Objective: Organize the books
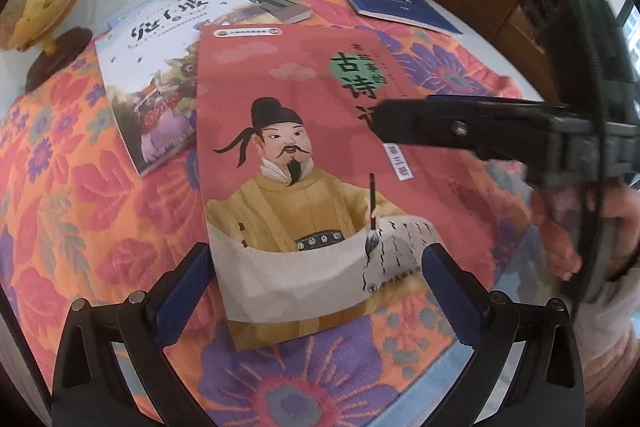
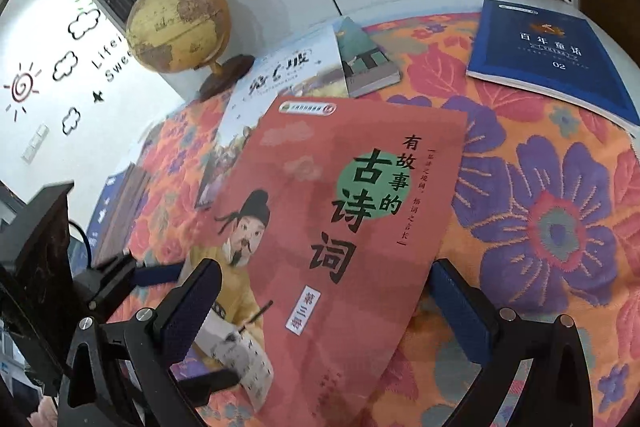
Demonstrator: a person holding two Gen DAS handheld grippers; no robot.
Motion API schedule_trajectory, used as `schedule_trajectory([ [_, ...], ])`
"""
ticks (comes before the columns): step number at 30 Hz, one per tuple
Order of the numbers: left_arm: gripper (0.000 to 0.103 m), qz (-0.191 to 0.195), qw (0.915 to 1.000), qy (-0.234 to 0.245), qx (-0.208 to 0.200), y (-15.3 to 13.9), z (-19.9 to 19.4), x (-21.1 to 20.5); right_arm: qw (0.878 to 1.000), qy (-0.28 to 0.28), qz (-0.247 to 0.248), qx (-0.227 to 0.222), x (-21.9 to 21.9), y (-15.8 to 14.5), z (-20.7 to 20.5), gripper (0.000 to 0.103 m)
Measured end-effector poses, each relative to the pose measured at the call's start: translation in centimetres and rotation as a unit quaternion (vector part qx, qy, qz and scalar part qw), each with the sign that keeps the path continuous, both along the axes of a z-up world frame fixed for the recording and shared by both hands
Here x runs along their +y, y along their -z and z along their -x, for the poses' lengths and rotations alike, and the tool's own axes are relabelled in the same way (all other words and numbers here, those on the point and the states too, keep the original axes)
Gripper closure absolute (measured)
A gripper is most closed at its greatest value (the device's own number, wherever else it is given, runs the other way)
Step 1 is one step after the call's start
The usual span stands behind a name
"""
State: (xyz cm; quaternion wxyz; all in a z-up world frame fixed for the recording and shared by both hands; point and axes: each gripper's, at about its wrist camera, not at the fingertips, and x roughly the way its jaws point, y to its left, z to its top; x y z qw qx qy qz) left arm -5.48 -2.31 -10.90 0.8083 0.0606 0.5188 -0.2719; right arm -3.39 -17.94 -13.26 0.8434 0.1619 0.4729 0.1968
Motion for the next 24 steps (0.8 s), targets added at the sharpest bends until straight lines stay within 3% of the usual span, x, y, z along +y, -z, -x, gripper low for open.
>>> schedule_trajectory([
  [3, 0.001, 0.024, 0.9995, -0.018, 0.013, -0.1, 0.3, 0.9, 1.0, -0.014, -0.002, -0.009, 0.5, -0.1, -0.1, 0.0],
  [7, 0.001, 0.057, 0.9967, -0.053, 0.023, -0.2, 0.2, 2.5, 0.999, -0.031, -0.011, 0.016, 0.0, -0.2, -0.1, 0.0],
  [11, 0.001, 0.056, 0.9944, -0.088, 0.014, -0.2, -0.6, 3.9, 0.998, -0.027, -0.039, 0.044, -2.5, 0.0, 0.2, 0.0],
  [14, 0.001, 0.076, 0.9922, -0.097, 0.021, -0.1, -1.3, 5.3, 0.997, -0.025, -0.052, 0.049, -3.1, 0.1, 0.4, 0.0],
  [19, 0.001, 0.072, 0.9901, -0.12, 0.012, 0.1, -2.5, 6.9, 0.999, -0.024, -0.011, 0.034, -1.7, 0.1, 0.4, 0.0],
  [24, 0.001, 0.075, 0.9887, -0.125, 0.034, 0.1, -3.9, 7.2, 0.999, -0.034, 0.009, 0.018, -0.4, 0.0, 0.5, 0.0],
])
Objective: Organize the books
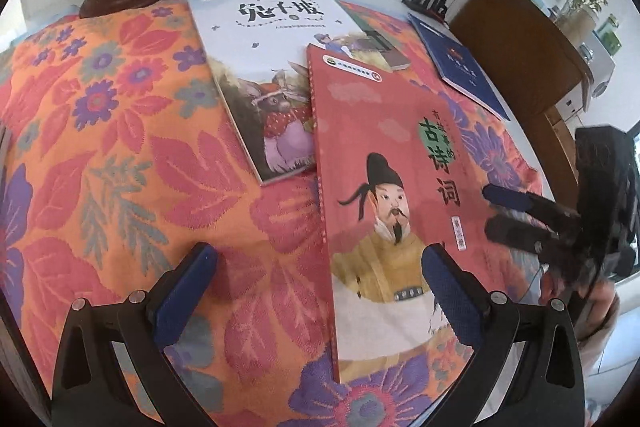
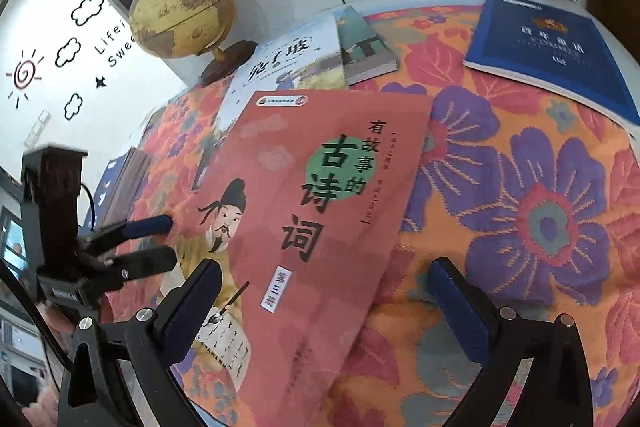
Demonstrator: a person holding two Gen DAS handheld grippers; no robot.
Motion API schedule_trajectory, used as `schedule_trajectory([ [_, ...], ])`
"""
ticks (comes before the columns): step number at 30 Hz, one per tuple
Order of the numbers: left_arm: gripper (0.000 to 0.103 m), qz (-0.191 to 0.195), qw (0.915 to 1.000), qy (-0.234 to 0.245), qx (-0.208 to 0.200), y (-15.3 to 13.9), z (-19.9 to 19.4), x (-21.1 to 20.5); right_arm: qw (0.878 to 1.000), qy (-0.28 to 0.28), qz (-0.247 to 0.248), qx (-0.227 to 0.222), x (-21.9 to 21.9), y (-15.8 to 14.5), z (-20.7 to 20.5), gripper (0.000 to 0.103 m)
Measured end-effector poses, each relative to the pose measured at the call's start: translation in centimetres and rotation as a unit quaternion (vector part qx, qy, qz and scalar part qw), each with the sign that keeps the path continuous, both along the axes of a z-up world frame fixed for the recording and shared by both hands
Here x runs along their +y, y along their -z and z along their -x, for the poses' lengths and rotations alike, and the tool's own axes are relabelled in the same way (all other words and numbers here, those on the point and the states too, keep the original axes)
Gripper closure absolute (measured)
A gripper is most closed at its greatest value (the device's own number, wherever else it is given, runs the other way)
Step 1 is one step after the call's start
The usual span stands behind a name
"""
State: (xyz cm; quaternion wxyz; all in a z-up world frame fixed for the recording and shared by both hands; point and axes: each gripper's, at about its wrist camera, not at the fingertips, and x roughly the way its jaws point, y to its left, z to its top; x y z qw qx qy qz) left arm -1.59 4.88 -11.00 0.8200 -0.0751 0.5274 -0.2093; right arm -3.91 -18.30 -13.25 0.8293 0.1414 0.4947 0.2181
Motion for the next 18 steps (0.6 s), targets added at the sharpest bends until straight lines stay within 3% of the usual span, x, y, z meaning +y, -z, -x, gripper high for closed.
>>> schedule_trajectory([
  [4, 0.001, -0.006, 0.9998, -0.013, -0.013, 0.1, -0.2, -0.3, 1.0, -0.009, -0.017, -0.001, 0.2, 0.0, -0.1, 0.0],
  [7, 0.002, 0.01, 0.9997, 0.006, -0.022, 0.0, 0.3, -0.9, 0.998, -0.012, -0.066, -0.001, -0.3, 0.3, -0.3, 0.001],
  [8, 0.004, 0.022, 0.9995, 0.016, -0.019, -0.1, 0.5, -1.1, 0.997, -0.013, -0.077, -0.005, -0.4, 0.4, -0.4, 0.005],
  [10, 0.006, 0.056, 0.9978, 0.037, -0.005, -0.3, 0.8, -1.4, 0.994, 0.0, -0.11, -0.003, -1.1, 0.8, -0.7, 0.027],
  [11, 0.008, 0.046, 0.9985, 0.031, -0.004, -0.4, 0.9, -1.4, 0.992, 0.008, -0.122, 0.003, -1.4, 1.0, -0.8, 0.041],
  [15, 0.008, 0.049, 0.9983, 0.03, 0.005, -0.6, 1.4, -0.8, 0.99, 0.0, -0.142, 0.001, -1.3, 0.6, -0.8, 0.045],
  [18, 0.008, 0.023, 0.9995, 0.02, 0.004, -0.5, 1.4, -0.1, 0.986, -0.021, -0.163, 0.018, -1.3, 0.5, -0.8, 0.046],
])
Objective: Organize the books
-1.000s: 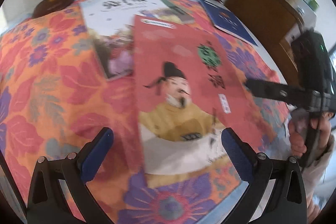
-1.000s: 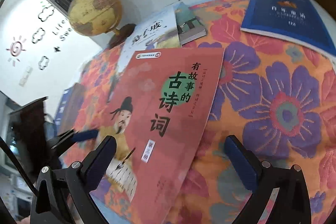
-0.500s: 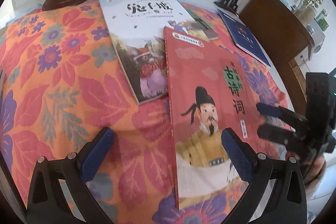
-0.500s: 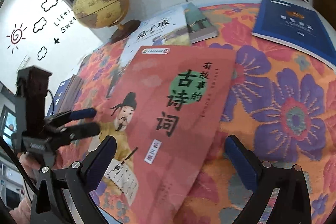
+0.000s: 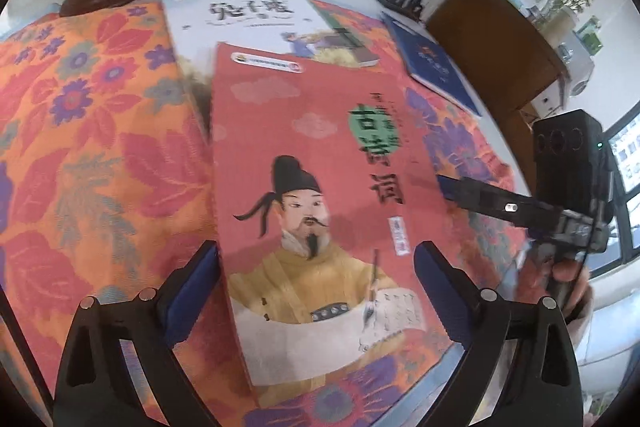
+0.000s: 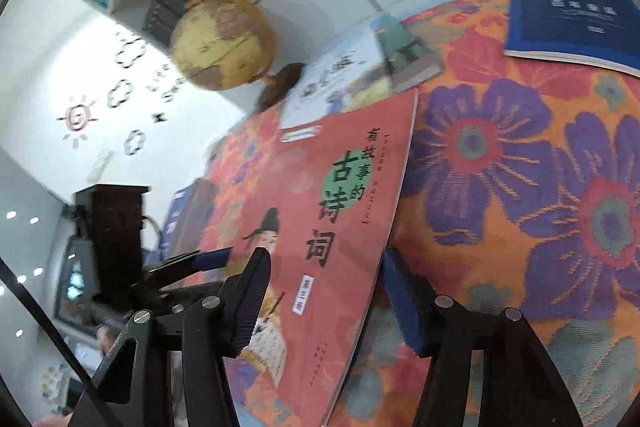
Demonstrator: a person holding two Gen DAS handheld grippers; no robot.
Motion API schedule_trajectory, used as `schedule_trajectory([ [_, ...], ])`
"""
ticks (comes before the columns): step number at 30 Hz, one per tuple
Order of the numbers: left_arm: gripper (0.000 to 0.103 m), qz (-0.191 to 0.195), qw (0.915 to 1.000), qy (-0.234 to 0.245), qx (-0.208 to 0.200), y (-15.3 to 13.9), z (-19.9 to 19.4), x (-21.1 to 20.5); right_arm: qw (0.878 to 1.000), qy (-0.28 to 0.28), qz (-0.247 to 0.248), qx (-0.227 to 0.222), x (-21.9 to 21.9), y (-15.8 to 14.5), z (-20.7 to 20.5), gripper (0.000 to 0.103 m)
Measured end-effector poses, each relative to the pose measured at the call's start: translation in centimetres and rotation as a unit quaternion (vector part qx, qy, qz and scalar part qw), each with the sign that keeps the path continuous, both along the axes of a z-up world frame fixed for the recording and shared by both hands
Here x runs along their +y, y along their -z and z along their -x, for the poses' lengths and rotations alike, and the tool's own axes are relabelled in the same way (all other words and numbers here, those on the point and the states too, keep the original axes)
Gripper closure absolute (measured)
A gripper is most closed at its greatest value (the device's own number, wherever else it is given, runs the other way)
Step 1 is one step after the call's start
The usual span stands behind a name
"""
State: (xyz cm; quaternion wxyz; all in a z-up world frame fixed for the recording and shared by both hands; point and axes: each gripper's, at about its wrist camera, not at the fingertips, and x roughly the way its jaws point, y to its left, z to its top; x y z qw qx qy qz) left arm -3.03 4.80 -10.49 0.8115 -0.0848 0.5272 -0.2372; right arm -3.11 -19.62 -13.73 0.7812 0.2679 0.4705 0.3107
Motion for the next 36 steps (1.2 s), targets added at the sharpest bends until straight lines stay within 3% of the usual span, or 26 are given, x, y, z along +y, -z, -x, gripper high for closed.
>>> schedule_trajectory([
  [1, 0.009, -0.02, 0.9998, -0.005, 0.0, 0.4, -0.3, 0.0, 1.0, 0.001, 0.016, 0.021, -0.1, 0.6, -0.1, 0.046],
  [6, 0.008, -0.008, 0.9999, -0.001, -0.01, 0.6, -0.6, 0.6, 0.999, -0.014, -0.028, 0.037, -1.1, 1.7, -0.8, 0.051],
  [11, 0.008, 0.088, 0.996, -0.011, 0.007, 1.1, -1.9, 2.8, 1.0, -0.028, 0.004, -0.005, 1.7, 1.2, -1.8, 0.05],
  [14, 0.012, 0.12, 0.9923, -0.021, 0.019, 1.4, -2.3, 3.8, 0.999, -0.027, 0.017, -0.02, 3.2, 1.1, -2.5, 0.057],
  [15, 0.015, 0.112, 0.9932, -0.023, 0.017, 1.3, -2.2, 3.7, 0.999, -0.027, 0.019, -0.024, 3.3, 1.2, -2.7, 0.061],
  [16, 0.025, 0.095, 0.995, -0.026, 0.014, 1.2, -2.0, 3.6, 0.999, -0.031, 0.019, -0.027, 3.8, 1.1, -2.6, 0.062],
  [19, 0.063, 0.019, 0.9982, -0.056, -0.004, 0.8, -1.5, 3.6, 0.999, -0.039, 0.011, -0.036, 3.6, 0.6, -2.0, 0.07],
  [22, 0.063, 0.015, 0.9979, -0.062, -0.006, 0.9, -1.5, 3.9, 0.999, -0.039, -0.005, -0.034, 3.4, 0.6, -1.9, 0.07],
  [26, 0.061, -0.019, 0.9983, -0.051, -0.02, 1.0, -1.3, 3.3, 0.998, -0.038, -0.033, -0.032, 2.9, 0.5, -1.7, 0.071],
  [30, 0.062, -0.016, 0.9985, -0.05, -0.017, 1.0, -1.6, 3.5, 0.996, -0.052, -0.059, -0.044, 2.5, -0.1, -1.0, 0.071],
  [32, 0.061, -0.02, 0.9985, -0.048, -0.018, 0.9, -1.5, 3.5, 0.998, -0.049, -0.015, -0.023, 2.9, 0.5, -1.1, 0.071],
  [33, 0.061, -0.02, 0.9985, -0.047, -0.018, 0.9, -1.5, 3.4, 0.999, -0.05, -0.001, 0.008, 3.2, 1.5, -1.4, 0.071],
  [36, 0.061, -0.005, 0.9991, -0.042, -0.011, 0.9, -1.6, 3.9, 0.996, -0.064, -0.029, 0.054, 2.5, 2.4, -1.3, 0.074],
])
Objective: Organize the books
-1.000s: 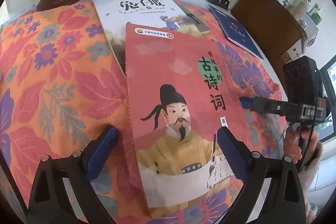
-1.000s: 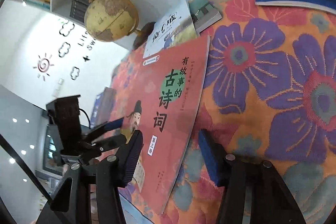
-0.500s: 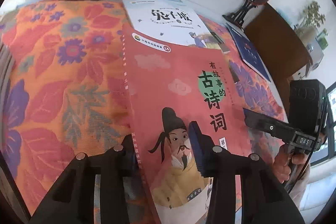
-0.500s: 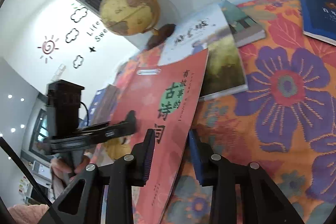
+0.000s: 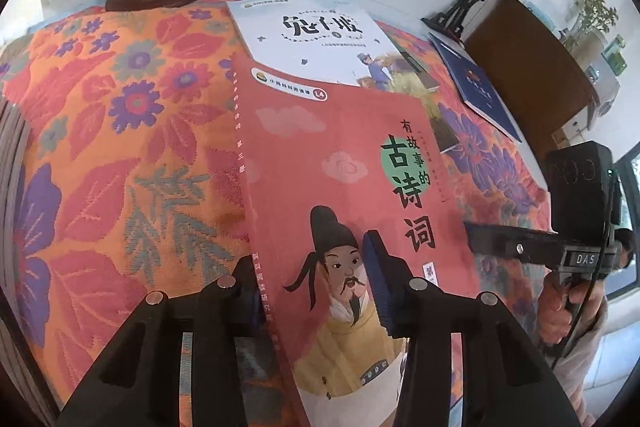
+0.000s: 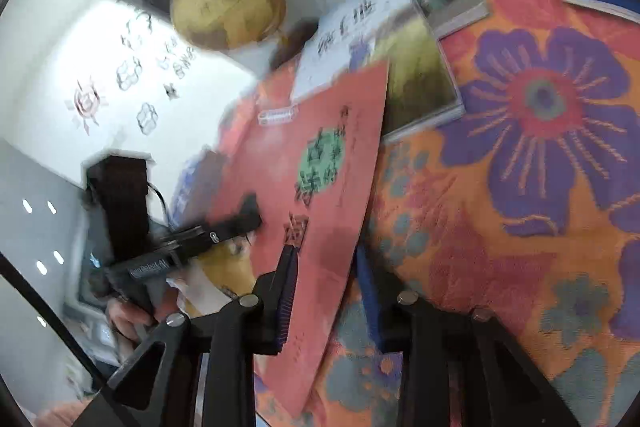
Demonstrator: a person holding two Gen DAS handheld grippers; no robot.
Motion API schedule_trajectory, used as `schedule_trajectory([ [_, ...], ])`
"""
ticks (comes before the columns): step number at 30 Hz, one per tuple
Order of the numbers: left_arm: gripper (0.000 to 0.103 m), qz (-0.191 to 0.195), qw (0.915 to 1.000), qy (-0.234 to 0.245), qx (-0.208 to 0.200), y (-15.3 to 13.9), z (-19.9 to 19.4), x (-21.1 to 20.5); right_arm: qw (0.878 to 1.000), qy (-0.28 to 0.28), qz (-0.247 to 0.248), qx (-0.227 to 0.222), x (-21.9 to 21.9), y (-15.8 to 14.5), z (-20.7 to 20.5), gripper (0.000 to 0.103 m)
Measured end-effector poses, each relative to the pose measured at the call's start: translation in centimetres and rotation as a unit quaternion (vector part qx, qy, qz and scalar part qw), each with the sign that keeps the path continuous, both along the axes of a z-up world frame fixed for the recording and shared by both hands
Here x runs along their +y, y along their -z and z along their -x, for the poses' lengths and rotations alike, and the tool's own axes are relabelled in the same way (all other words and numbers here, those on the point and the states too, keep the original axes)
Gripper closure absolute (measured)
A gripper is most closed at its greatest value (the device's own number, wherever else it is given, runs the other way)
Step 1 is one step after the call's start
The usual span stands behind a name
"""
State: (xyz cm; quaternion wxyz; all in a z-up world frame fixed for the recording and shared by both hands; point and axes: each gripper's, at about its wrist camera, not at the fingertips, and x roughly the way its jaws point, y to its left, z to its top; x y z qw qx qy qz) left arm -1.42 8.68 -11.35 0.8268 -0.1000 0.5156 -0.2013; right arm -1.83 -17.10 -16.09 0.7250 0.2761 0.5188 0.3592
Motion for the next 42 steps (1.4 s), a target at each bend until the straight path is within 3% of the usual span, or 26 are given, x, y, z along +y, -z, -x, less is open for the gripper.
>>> schedule_trajectory([
  [3, 0.063, 0.03, 0.9994, -0.005, 0.016, 0.2, -0.2, 1.1, 1.0, 0.003, -0.014, 0.013, -0.2, 0.7, 0.0, 0.077],
  [12, 0.066, 0.043, 0.9987, -0.014, 0.023, 0.4, 0.1, 1.5, 0.999, 0.029, -0.001, -0.03, 1.2, 0.4, -1.2, 0.078],
  [13, 0.067, 0.044, 0.9986, -0.014, 0.024, 0.4, 0.0, 1.6, 0.999, 0.037, 0.007, -0.029, 1.2, 0.3, -1.1, 0.082],
  [15, 0.066, 0.036, 0.9988, -0.017, 0.029, 0.2, 0.2, 1.6, 0.998, 0.048, 0.009, -0.026, 1.2, 0.3, -1.1, 0.09],
  [18, 0.067, -0.012, 0.9993, -0.027, 0.021, -0.4, 1.1, 1.2, 0.998, 0.052, 0.019, -0.041, 0.8, -0.5, -0.6, 0.091],
  [22, 0.066, -0.031, 0.9989, -0.027, 0.021, -0.5, 1.5, 0.8, 0.996, 0.041, 0.021, -0.072, 1.4, -2.5, 0.7, 0.093],
  [25, 0.066, -0.024, 0.9989, -0.031, 0.024, -0.6, 1.6, 1.0, 0.992, 0.035, 0.062, -0.1, 2.3, -3.6, 1.6, 0.093],
  [30, 0.066, -0.023, 0.9992, -0.03, 0.01, -1.9, 2.4, 0.9, 0.989, 0.035, 0.078, -0.12, 2.7, -4.3, 2.7, 0.093],
  [35, 0.064, -0.018, 0.9993, -0.026, -0.019, -4.1, 3.4, 0.7, 0.986, 0.041, 0.067, -0.144, 2.3, -6.1, 3.9, 0.093],
  [42, 0.064, -0.01, 0.9989, -0.038, -0.024, -5.7, 3.6, 1.4, 0.983, 0.051, 0.062, -0.163, 3.4, -8.6, 4.9, 0.093],
])
